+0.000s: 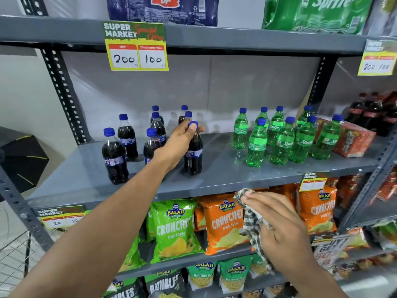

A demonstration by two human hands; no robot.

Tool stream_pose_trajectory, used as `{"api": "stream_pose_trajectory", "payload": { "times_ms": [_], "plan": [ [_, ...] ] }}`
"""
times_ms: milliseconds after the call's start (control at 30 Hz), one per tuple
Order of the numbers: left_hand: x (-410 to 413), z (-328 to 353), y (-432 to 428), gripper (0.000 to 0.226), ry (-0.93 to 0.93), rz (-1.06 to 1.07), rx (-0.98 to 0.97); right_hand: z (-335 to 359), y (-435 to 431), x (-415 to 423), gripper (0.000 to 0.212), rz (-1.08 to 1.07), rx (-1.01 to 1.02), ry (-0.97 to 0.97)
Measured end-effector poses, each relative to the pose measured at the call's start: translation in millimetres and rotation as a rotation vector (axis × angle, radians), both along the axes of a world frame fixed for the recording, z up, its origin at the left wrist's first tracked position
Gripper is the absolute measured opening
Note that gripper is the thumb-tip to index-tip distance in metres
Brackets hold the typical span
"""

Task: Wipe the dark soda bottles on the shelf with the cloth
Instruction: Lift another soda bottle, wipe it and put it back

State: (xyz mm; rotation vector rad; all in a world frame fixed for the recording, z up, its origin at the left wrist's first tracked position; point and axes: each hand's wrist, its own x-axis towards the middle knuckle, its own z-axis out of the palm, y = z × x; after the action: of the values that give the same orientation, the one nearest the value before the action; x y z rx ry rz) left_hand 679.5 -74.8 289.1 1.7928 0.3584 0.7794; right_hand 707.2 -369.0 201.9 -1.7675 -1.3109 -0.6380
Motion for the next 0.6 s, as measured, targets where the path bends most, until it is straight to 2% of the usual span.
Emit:
{"api": "stream_pose_trajectory", "payload": {
  "times_ms": [133,600],
  "plan": [
    [2,-10,6,0.026,0.035,0.008,0.012,-4,-1,5,0.069,0.004,-0.005,0.010],
    [11,-14,14,0.026,-0.041,0.001,-0.078,-9,6,11,0.070,0.020,-0.018,0.042]
  ]
}}
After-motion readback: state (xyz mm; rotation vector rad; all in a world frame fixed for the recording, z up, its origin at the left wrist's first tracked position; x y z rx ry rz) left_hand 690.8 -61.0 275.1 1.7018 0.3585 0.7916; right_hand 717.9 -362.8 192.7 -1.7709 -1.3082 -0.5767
